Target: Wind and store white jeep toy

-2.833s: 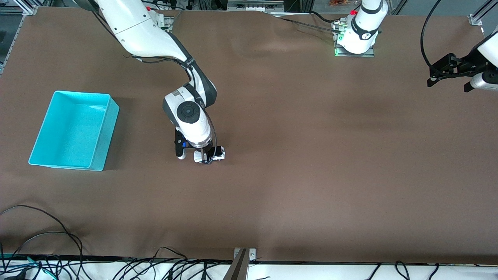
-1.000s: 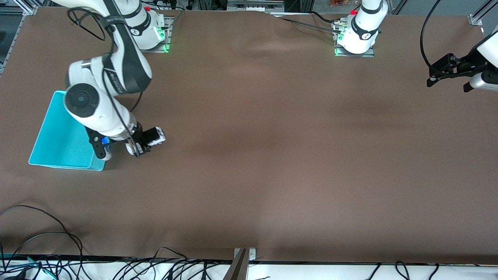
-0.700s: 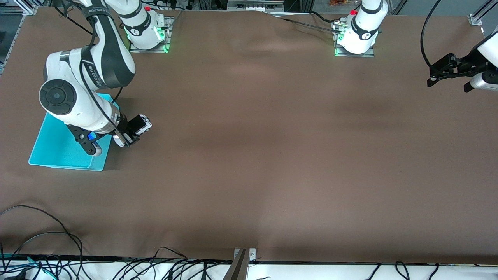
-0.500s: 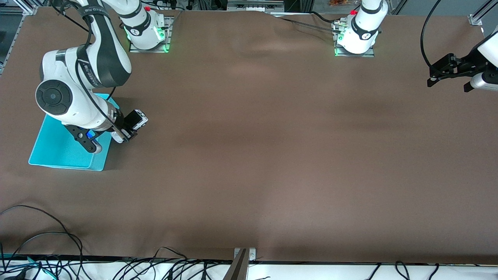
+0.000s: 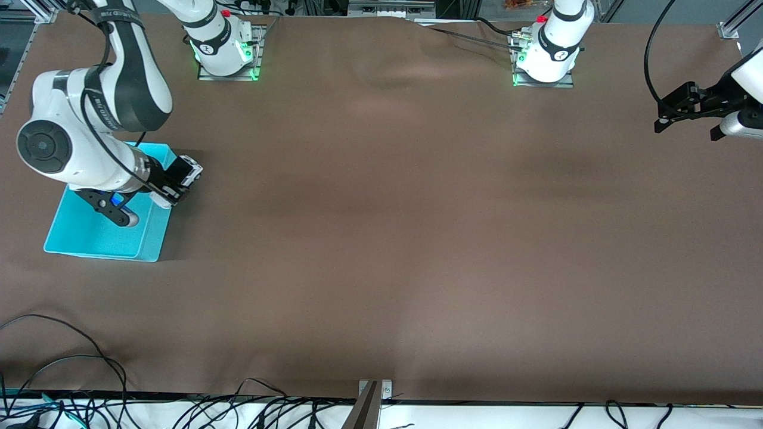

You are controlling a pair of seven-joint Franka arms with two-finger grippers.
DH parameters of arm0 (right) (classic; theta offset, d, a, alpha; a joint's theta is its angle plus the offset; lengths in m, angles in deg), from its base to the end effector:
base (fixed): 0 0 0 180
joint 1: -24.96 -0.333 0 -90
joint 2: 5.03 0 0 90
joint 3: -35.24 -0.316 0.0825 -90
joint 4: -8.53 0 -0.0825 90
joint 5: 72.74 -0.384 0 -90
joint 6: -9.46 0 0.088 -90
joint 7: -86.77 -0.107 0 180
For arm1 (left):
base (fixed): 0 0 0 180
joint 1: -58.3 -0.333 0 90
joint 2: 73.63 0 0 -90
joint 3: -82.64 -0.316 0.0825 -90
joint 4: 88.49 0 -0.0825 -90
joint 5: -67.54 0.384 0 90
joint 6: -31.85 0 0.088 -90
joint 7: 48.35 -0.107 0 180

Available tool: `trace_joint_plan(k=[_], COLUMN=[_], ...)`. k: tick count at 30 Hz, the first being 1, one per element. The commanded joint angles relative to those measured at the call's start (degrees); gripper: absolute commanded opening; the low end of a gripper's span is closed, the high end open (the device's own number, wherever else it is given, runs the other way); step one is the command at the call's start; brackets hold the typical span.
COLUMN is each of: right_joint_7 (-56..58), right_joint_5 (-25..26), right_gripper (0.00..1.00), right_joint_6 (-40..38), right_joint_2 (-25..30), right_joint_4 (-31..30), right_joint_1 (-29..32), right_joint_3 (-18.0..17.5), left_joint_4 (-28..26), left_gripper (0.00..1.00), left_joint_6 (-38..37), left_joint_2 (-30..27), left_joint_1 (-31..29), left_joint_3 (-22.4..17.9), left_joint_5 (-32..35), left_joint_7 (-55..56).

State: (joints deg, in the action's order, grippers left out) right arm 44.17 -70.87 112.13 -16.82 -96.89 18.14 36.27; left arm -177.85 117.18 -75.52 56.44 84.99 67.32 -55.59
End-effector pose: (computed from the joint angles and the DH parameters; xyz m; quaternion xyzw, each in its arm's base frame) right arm 0.5802 0.0565 0.3977 0.9428 -0.3079 -0.1084 0.0675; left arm 0.5359 -0.0054 0.6407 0.9975 -0.0675 -0.0186 0.0023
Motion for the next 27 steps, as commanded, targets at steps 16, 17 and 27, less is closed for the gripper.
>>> trace_joint_plan(k=[16,17,27], right_joint_7=[19.83,20.71,32.04], right_joint_5=[0.42,0.51,2.18], right_gripper=[0.00,0.00,0.00], right_joint_6=[0.33,0.42,2.52], right_joint_2=[2.74,2.74,2.30], right_joint_4=[-4.71,-4.80,-5.24], right_joint_1=[6.29,6.90,11.47], right_joint_3=[4.95,5.03,6.62], left_joint_4=[1.90,1.90,1.90], left_gripper=[1.00,1.00,1.00], left_joint_6=[-1.39,-1.31,-1.31], left_joint_2=[0.75,0.75,0.75], left_joint_1=[0.02,0.11,0.11], left_joint_3=[0.12,0.20,0.20], left_joint_5=[0.83,0.83,0.83], left_joint_7=[0.38,0.38,0.38])
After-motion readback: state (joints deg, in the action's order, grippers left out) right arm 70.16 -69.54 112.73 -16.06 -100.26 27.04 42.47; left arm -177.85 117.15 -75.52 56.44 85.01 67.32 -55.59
